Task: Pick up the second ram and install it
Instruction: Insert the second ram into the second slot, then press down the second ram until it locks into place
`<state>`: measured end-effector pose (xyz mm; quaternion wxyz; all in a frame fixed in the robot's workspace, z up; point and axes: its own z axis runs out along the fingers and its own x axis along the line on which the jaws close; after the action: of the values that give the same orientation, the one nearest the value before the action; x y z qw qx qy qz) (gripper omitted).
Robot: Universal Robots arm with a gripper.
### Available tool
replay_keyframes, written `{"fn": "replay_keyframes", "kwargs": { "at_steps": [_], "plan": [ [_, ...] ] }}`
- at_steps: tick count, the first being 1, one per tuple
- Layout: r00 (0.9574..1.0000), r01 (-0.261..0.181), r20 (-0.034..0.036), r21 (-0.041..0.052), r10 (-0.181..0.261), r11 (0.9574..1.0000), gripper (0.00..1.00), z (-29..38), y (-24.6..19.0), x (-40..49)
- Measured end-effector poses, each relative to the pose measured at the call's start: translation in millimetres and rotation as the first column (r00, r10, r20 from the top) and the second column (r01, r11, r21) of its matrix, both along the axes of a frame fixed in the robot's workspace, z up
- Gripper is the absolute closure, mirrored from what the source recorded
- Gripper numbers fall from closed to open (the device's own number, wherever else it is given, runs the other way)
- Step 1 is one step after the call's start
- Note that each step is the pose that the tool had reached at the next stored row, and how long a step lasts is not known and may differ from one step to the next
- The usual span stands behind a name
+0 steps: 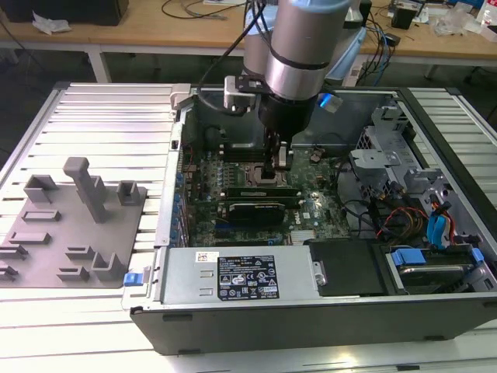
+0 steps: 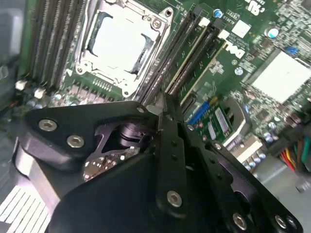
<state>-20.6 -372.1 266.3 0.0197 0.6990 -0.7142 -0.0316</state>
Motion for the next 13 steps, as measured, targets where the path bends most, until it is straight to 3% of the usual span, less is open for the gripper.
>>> {"fn": "replay_keyframes", "kwargs": {
  "at_steps": [1, 10, 13],
  "plan": [
    [1.0000, 0.000, 0.0000, 0.0000, 0.000, 1.0000, 0.89, 6.4, 0.2, 0.0],
    [1.0000, 0.000, 0.0000, -0.0002, 0.000, 1.0000, 0.89, 6.1, 0.1, -1.9],
    [1.0000, 0.000, 0.0001, 0.0000, 0.000, 1.0000, 0.89, -8.3, -0.1, -28.2]
  ]
}}
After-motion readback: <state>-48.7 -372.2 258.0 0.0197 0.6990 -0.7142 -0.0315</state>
